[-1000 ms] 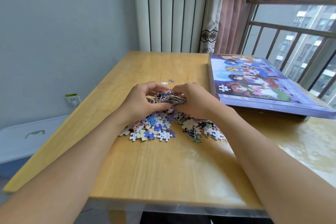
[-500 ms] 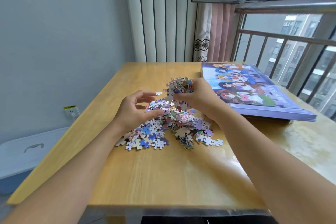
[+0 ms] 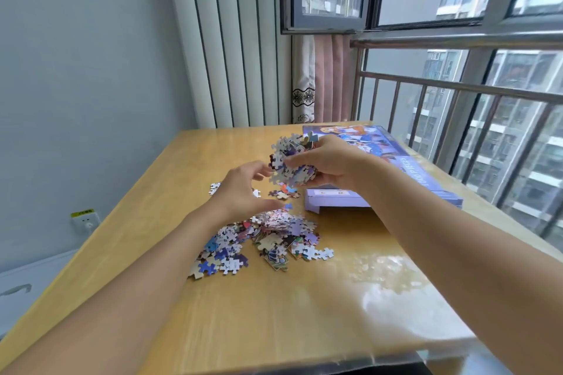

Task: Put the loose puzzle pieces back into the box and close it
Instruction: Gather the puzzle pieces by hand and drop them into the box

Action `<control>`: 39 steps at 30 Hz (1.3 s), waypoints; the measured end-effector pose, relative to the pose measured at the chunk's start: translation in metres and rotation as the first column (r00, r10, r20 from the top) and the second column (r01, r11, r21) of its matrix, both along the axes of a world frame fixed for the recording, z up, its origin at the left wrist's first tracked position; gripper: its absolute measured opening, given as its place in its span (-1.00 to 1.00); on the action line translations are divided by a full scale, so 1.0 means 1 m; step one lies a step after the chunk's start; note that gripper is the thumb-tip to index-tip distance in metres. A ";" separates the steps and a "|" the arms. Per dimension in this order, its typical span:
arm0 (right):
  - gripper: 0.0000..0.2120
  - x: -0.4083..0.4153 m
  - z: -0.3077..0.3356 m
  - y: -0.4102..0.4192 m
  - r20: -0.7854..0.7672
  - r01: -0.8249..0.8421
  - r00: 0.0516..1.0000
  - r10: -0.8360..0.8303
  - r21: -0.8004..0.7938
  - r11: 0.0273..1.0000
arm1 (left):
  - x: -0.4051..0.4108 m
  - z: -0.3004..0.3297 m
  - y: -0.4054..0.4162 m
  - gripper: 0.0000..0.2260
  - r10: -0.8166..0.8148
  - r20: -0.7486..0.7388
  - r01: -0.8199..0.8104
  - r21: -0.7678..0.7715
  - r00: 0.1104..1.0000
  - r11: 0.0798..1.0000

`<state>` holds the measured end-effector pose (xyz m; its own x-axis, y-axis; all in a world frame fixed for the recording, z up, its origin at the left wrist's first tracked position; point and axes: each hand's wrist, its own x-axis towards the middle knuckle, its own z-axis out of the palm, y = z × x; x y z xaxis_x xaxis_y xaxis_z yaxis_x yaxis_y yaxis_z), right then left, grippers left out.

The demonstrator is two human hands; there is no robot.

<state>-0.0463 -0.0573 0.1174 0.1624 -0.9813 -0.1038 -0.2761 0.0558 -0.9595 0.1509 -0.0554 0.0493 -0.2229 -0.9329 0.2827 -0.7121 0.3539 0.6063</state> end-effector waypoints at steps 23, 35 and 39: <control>-0.64 -0.105 -0.016 0.050 0.329 0.014 0.940 -0.091 0.228 0.973 | -0.108 0.052 -0.047 -0.86 -0.073 -0.226 0.025 -0.209 0.972 0.978; -0.69 -0.118 -0.016 0.021 0.562 0.097 0.717 -0.412 0.505 0.858 | -0.115 0.061 -0.048 -0.86 -0.095 -0.218 0.047 -0.216 0.971 0.975; -0.81 -0.112 -0.006 0.013 0.573 0.171 0.674 -0.466 0.493 0.853 | -0.117 0.071 -0.043 -0.85 -0.112 -0.197 0.069 -0.211 0.974 0.975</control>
